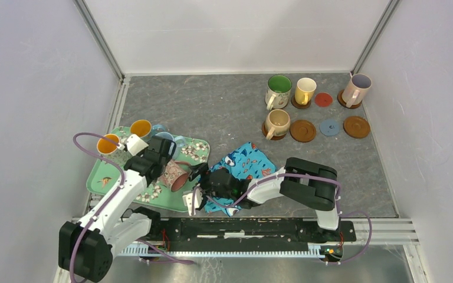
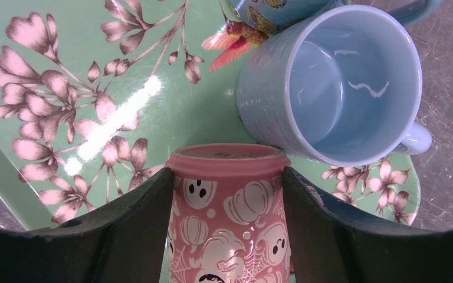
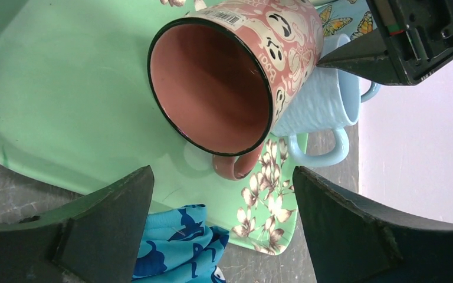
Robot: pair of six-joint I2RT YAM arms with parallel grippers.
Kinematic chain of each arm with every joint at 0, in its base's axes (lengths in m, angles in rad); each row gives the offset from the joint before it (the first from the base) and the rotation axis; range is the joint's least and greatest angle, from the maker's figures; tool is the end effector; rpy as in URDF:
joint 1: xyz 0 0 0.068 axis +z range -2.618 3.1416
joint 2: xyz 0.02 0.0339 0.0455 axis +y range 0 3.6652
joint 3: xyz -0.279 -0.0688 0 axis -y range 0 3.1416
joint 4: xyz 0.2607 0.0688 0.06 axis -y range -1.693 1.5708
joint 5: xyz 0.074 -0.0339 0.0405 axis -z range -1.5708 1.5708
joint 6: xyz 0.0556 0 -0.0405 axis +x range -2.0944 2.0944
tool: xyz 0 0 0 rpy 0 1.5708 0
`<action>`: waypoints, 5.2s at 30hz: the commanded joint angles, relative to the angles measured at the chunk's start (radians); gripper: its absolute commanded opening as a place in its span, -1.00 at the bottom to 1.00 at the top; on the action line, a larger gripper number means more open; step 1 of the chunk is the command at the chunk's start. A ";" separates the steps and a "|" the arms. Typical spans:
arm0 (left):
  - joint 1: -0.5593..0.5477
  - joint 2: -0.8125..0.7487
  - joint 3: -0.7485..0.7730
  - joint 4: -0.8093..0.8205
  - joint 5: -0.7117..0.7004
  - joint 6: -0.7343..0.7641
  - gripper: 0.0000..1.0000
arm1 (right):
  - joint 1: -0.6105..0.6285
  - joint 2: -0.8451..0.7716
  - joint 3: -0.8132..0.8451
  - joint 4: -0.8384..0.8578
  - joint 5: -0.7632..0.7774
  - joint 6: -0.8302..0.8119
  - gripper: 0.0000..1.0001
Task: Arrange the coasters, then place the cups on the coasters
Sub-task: Pick up the cup from the tray.
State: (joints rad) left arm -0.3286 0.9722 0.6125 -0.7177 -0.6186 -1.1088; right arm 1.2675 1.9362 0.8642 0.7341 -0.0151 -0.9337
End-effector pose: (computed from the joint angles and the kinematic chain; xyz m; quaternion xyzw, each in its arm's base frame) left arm 0.1850 -0.0290 0.2033 -0.4200 0.8260 0.0690 0.3694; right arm 0.1244 0.4005 0.1309 -0.7293 0.3658 0.1021 0.5691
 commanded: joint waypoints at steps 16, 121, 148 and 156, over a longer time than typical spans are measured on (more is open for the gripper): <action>0.052 -0.007 0.019 -0.248 0.185 -0.054 0.14 | -0.153 0.091 0.141 -0.036 -0.111 -0.094 0.91; 0.053 -0.049 0.275 -0.374 0.165 -0.043 0.75 | -0.153 0.020 0.572 -0.706 0.330 0.791 -1.00; 0.157 0.058 0.289 -0.233 0.597 -0.107 0.82 | 0.068 -0.148 0.306 -0.310 0.711 0.559 -1.00; 0.161 0.102 0.268 -0.213 0.690 -0.094 0.76 | 0.151 -0.083 0.333 -0.200 0.854 0.361 -1.00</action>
State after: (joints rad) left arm -0.1730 1.0729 0.8989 -0.9676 -0.0082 -1.1992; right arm 1.3785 1.8591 1.1625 0.3481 0.7063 -0.4416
